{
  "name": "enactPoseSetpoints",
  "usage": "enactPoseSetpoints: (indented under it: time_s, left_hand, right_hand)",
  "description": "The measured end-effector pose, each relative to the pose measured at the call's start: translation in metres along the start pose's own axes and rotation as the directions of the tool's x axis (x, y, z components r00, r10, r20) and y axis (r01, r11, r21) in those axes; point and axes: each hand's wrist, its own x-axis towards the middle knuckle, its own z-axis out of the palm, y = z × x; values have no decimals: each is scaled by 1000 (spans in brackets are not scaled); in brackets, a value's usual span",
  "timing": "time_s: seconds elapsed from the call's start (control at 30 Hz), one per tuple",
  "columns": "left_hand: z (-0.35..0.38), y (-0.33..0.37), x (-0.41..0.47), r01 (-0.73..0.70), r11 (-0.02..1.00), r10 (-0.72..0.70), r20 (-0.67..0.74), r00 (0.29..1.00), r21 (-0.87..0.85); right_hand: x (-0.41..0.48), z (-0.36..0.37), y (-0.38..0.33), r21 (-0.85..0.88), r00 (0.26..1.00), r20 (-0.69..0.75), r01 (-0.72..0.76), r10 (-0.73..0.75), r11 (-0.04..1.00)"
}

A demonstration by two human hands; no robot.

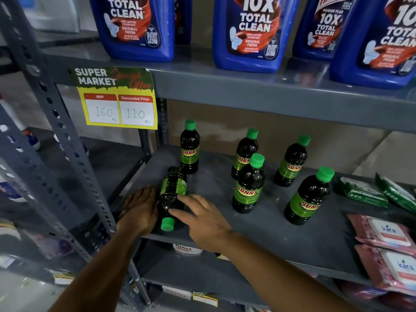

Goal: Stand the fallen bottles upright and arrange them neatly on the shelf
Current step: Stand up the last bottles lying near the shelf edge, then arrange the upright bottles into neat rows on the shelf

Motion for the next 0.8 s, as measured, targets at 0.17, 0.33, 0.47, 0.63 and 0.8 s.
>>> enactPoseSetpoints:
  time_s: [0.17, 0.33, 0.47, 0.63, 0.8]
  left_hand:
    - [-1, 0, -2, -3, 1000, 4, 31, 1000, -25]
    - [-1, 0, -1, 5, 999, -5, 7, 1000, -31]
    - [-1, 1, -3, 3, 999, -3, -18, 1000, -41]
    - [-1, 3, -2, 49, 998, -50, -22, 999, -36]
    - [-5, 7, -1, 77, 996, -75, 39, 996, -37]
  right_hand:
    - [39, -17, -14, -190, 968, 239, 130, -82, 973]
    - [46, -10, -12, -139, 966, 228, 157, -123, 978]
    - [43, -18, -2, -28, 995, 54, 90, -88, 996]
    - [66, -57, 12, 376, 937, -119, -263, 328, 888]
    - [99, -72, 37, 621, 838, 93, -471, 538, 627]
